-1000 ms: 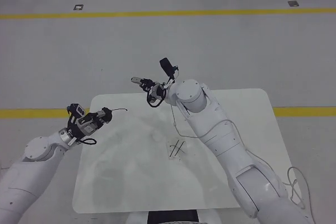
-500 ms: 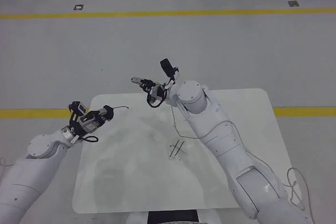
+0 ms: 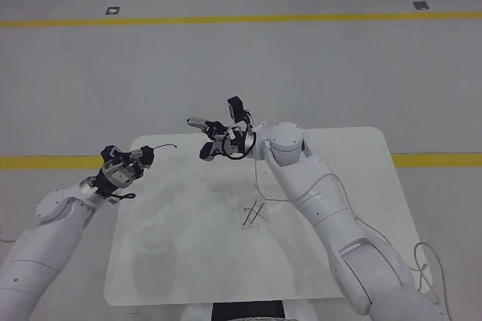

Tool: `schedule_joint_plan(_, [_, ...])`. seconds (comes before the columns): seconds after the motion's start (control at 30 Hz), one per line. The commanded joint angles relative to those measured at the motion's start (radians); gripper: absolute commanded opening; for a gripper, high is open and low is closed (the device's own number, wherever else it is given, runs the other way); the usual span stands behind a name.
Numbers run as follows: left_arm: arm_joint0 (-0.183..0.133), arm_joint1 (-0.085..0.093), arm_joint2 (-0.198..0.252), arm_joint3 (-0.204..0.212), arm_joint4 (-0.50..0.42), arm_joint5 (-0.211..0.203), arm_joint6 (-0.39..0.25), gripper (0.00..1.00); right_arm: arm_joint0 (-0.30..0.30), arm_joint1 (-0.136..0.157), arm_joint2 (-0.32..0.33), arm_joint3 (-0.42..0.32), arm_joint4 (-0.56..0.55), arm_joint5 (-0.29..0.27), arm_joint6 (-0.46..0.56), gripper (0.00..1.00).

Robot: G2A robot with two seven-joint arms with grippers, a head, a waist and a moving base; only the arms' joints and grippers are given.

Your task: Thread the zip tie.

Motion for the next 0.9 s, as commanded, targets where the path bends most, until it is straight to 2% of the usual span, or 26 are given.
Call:
schedule_joint_plan(0.0, [0.0,0.0,0.0,0.0,-0.002,0.003,0.0,0.0,-0.001,0.0,0.001,-0.001,0.0,0.001,0.0,1.0])
schedule_joint_plan(0.1, [0.0,0.0,0.0,0.0,-0.002,0.003,0.0,0.0,-0.009,-0.001,0.0,-0.005,0.013,-0.001,0.002,1.0])
schedule_joint_plan(0.2, [0.0,0.0,0.0,0.0,-0.002,0.003,0.0,0.0,-0.033,-0.006,0.002,-0.015,0.111,-0.011,0.042,1.0])
schedule_joint_plan(0.47, [0.0,0.0,0.0,0.0,-0.002,0.003,0.0,0.0,-0.015,-0.026,-0.037,0.034,0.245,-0.042,0.09,1.0])
schedule_joint_plan(0.5, [0.0,0.0,0.0,0.0,-0.002,0.003,0.0,0.0,-0.011,-0.029,-0.043,0.041,0.251,-0.045,0.088,0.93])
schedule_joint_plan(0.53, [0.0,0.0,0.0,0.0,-0.002,0.003,0.0,0.0,-0.006,-0.031,-0.05,0.049,0.256,-0.046,0.085,0.75])
schedule_joint_plan(0.57, [0.0,0.0,0.0,0.0,-0.002,0.003,0.0,0.0,-0.001,-0.034,-0.057,0.058,0.259,-0.048,0.081,0.66])
schedule_joint_plan(0.6, [0.0,0.0,0.0,0.0,-0.002,0.003,0.0,0.0,0.006,-0.037,-0.065,0.07,0.264,-0.051,0.076,0.5])
schedule_joint_plan(0.7, [0.0,0.0,0.0,0.0,-0.002,0.003,0.0,0.0,0.02,-0.043,-0.084,0.102,0.265,-0.05,0.062,0.44])
schedule_joint_plan(0.77, [0.0,0.0,0.0,0.0,-0.002,0.003,0.0,0.0,0.028,-0.046,-0.095,0.114,0.263,-0.05,0.057,0.35])
schedule_joint_plan(0.87, [0.0,0.0,0.0,0.0,-0.002,0.003,0.0,0.0,0.034,-0.05,-0.105,0.127,0.269,-0.057,0.054,0.35])
